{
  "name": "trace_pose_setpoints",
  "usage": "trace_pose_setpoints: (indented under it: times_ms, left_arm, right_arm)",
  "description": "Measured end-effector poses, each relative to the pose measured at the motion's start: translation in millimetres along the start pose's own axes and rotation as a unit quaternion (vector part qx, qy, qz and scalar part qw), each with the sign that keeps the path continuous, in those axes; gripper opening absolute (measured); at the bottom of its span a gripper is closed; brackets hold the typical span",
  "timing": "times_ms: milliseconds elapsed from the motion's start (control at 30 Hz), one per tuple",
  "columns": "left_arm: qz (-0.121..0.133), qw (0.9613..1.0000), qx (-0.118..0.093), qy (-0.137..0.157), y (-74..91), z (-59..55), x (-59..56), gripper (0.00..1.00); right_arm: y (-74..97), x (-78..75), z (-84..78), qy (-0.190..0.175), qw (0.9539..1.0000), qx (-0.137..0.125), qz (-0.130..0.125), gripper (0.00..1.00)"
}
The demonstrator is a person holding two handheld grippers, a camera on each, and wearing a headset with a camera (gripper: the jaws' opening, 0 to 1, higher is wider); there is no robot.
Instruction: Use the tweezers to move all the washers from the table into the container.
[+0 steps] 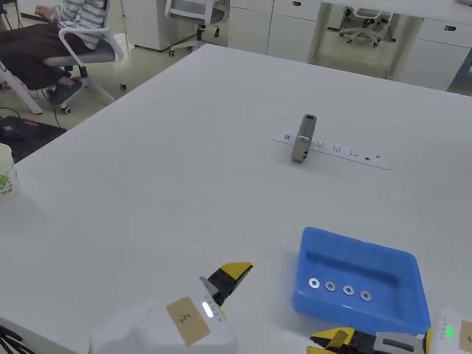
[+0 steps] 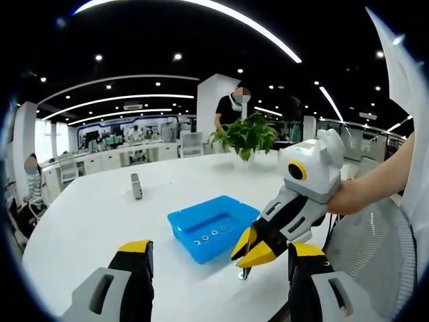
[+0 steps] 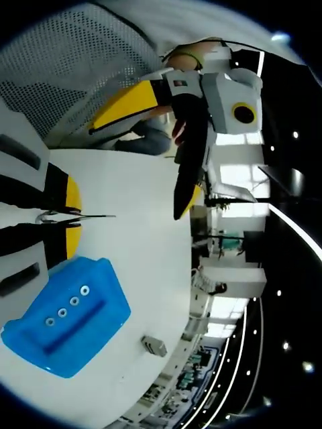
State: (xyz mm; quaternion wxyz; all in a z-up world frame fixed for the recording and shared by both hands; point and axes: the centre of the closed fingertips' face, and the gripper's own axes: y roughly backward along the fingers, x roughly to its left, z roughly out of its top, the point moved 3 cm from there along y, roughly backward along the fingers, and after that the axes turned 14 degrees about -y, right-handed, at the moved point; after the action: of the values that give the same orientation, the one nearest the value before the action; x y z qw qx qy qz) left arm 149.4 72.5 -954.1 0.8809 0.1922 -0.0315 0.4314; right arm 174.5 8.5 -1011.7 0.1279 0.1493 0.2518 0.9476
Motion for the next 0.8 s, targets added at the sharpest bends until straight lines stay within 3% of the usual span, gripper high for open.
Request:
trace_pose_setpoints:
  times_ms: [233,433,800]
  left_arm:
    - [-0.002,1.0000,0.001,-0.002,-0.1,0.1,-0.8,0.84]
    - [-0.001,1.0000,0.002,-0.002,-0.2,-0.3,-0.5,0.84]
    - [-0.002,1.0000,0.001,-0.002,0.0,-0.2,-0.8,0.83]
  right_arm:
    - [13.8,-5.3,11.0,-0.044,0.9984,-0.035,-0.005,0.02]
    - [27.2,-15.4,22.2,-0.089,0.9931,-0.076,-0.016,0.02]
    - [48.9,-29.2,41.7,-0.128,0.9822,-0.133,-0.036,0.02]
